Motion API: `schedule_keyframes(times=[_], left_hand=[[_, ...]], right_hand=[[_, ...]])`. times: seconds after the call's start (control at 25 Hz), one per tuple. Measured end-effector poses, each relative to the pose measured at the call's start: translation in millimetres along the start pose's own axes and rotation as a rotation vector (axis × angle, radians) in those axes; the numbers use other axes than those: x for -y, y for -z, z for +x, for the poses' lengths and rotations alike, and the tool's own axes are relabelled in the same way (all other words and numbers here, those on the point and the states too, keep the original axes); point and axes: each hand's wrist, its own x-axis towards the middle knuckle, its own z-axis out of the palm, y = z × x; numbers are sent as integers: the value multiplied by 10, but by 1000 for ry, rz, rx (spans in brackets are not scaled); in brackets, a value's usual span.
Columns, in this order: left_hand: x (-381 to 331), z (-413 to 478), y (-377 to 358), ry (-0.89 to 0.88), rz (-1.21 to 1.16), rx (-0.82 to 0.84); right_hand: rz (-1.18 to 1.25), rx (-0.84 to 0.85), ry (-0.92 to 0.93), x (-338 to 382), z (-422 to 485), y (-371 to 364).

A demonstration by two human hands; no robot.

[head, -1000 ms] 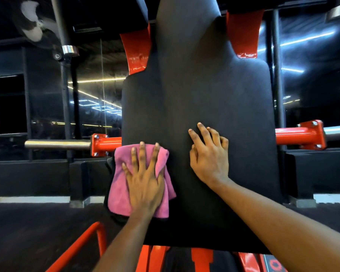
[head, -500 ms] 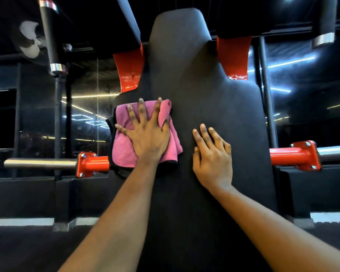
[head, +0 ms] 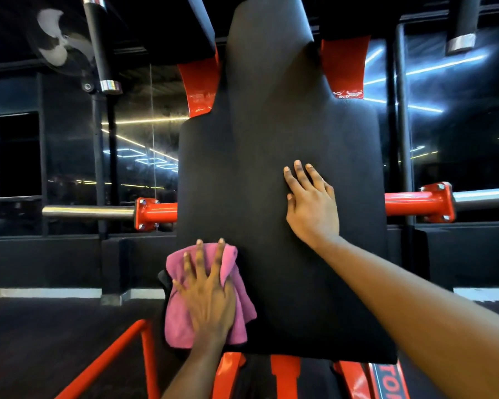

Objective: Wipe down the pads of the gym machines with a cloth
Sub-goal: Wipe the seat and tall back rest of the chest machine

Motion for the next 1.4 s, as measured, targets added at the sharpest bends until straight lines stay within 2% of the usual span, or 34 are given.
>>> schedule_keyframes(times=[0.12, 0.2, 0.28, 0.4, 0.56, 0.68, 0.8, 0.88, 0.92, 1.0, 1.08, 1.12, 1.2, 1.28, 1.4], left_hand=[[-510, 502, 172, -41, -185, -157], [-902, 707, 162, -161, -98, -131], [-1096, 604, 6, -228, 17, -77], [-939, 24, -256, -241, 81, -6], [-459, -879, -341, -282, 94, 120], [-158, -1153, -308, -264, 68, 223], [-97, -946, -122, -201, -6, 173], [-165, -664, 30, -162, -126, 100], [-180, -554, 70, -172, -229, 121], [-136, -352, 105, -179, -488, 293], [13, -255, 69, -164, -703, 409], [116, -246, 38, -200, -716, 405], [341, -254, -18, -300, -532, 271], [495, -236, -23, -311, -283, 164], [515, -163, -40, -311, -227, 149]], right_hand=[[65, 67, 113, -241, 52, 132], [13, 36, 145, -400, -43, 175], [-38, -35, 70, -513, -292, 172], [-46, -36, -4, -535, -858, 99], [-21, 89, -65, -275, -1498, 23], [64, 69, -82, -38, -1787, 32], [295, 11, -246, 216, -2157, -7], [639, 119, -419, 471, -2371, -15], [817, 193, -478, 599, -2438, -13], [1021, 275, -537, 771, -2468, -54], [968, 238, -607, 833, -2399, -138], [901, 194, -643, 852, -2366, -182], [758, 140, -699, 883, -2304, -251], [553, 120, -740, 991, -2246, -234], [267, -133, -667, 1237, -2293, -185]])
